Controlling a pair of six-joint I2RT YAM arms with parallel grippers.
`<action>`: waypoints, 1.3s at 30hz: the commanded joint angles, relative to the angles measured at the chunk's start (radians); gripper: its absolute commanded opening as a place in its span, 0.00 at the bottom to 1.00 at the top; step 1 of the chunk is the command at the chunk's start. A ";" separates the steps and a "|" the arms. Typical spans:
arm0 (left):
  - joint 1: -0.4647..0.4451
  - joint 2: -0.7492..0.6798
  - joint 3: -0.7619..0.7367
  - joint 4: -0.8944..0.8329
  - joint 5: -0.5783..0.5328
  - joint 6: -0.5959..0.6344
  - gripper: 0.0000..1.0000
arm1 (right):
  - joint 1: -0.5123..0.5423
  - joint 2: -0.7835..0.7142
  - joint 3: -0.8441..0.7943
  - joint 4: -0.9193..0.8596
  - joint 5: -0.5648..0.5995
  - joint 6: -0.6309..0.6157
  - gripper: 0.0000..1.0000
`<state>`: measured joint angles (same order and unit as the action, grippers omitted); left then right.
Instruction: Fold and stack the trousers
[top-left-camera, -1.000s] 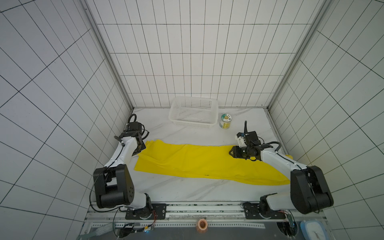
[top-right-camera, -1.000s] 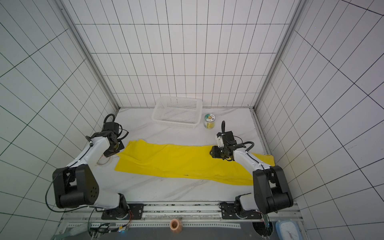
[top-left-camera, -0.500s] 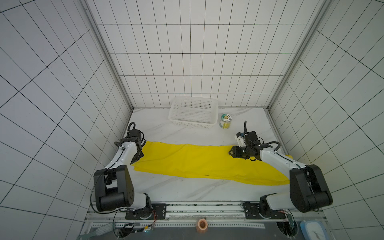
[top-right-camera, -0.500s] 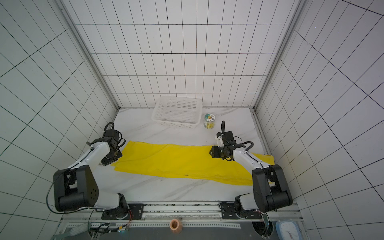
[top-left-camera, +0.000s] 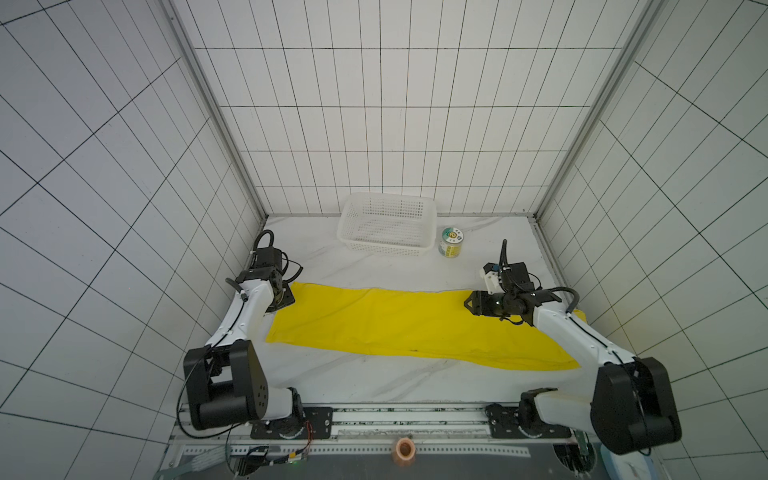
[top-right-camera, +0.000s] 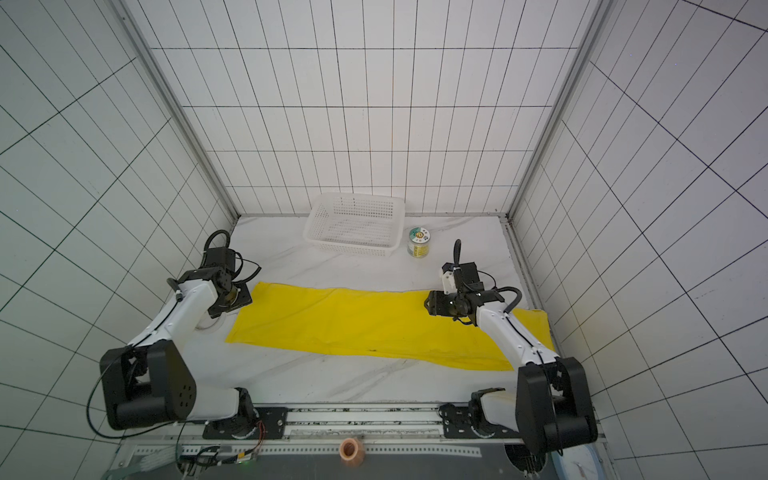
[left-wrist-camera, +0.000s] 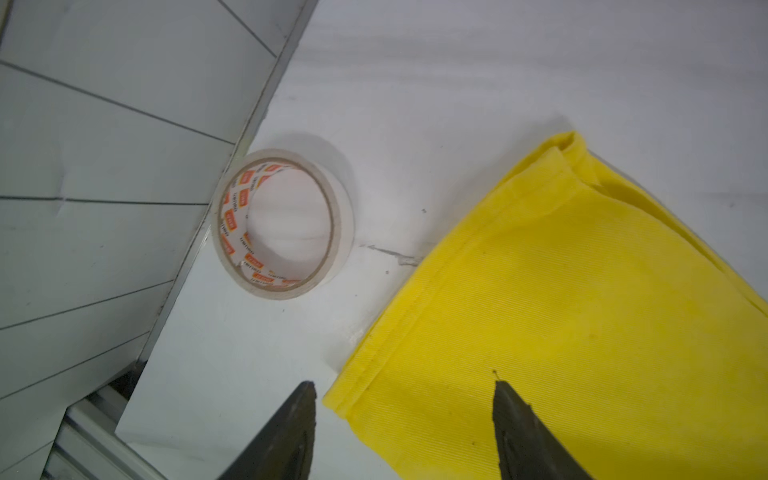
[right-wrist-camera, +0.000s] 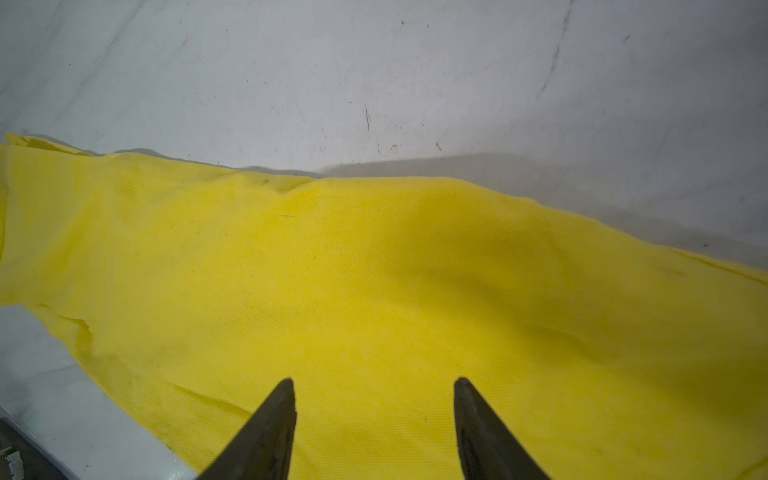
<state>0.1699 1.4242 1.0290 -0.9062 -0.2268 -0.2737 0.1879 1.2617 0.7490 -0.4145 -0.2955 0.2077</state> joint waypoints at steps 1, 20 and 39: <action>-0.004 0.081 0.035 0.024 0.065 0.151 0.66 | 0.000 -0.029 0.085 -0.038 -0.025 -0.034 0.63; 0.039 0.464 0.195 0.180 0.103 0.265 0.64 | 0.033 -0.084 0.095 -0.069 -0.031 -0.082 0.79; 0.072 0.605 0.230 0.148 0.231 0.256 0.03 | 0.030 -0.079 0.102 -0.075 -0.007 -0.075 0.79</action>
<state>0.2279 1.9430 1.2839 -0.7334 0.0235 -0.0326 0.2150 1.1893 0.7490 -0.4652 -0.3084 0.1375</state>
